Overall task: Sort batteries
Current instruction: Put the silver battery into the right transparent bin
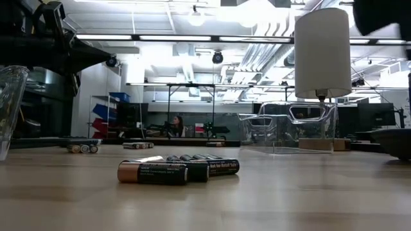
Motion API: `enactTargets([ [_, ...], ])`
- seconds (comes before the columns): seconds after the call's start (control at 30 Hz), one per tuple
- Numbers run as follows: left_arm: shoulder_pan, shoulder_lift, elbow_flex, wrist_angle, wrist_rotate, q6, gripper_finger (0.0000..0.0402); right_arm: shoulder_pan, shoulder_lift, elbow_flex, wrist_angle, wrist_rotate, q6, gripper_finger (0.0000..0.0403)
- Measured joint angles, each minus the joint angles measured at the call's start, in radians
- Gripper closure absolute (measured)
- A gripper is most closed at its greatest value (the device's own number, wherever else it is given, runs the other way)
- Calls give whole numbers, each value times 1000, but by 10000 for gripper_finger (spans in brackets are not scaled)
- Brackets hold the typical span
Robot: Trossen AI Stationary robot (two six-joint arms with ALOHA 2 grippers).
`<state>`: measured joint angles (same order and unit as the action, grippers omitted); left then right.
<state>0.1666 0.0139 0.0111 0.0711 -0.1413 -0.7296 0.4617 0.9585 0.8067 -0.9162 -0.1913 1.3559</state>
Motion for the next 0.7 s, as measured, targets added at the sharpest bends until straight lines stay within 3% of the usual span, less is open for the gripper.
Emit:
enactTargets([
  [0.1, 0, 0, 0, 0, 0, 0, 401, 74, 66, 0, -6, -51, 157, 403],
  [0.33, 0, 0, 0, 0, 0, 0, 401, 214, 144, -9, -3, 25, 473, 403],
  [0.47, 0, 0, 0, 0, 0, 0, 402, 251, 181, -54, 24, 0, 572, 401],
  [0.7, 0, 0, 0, 0, 0, 0, 402, 317, 252, -71, 46, -17, 676, 341],
])
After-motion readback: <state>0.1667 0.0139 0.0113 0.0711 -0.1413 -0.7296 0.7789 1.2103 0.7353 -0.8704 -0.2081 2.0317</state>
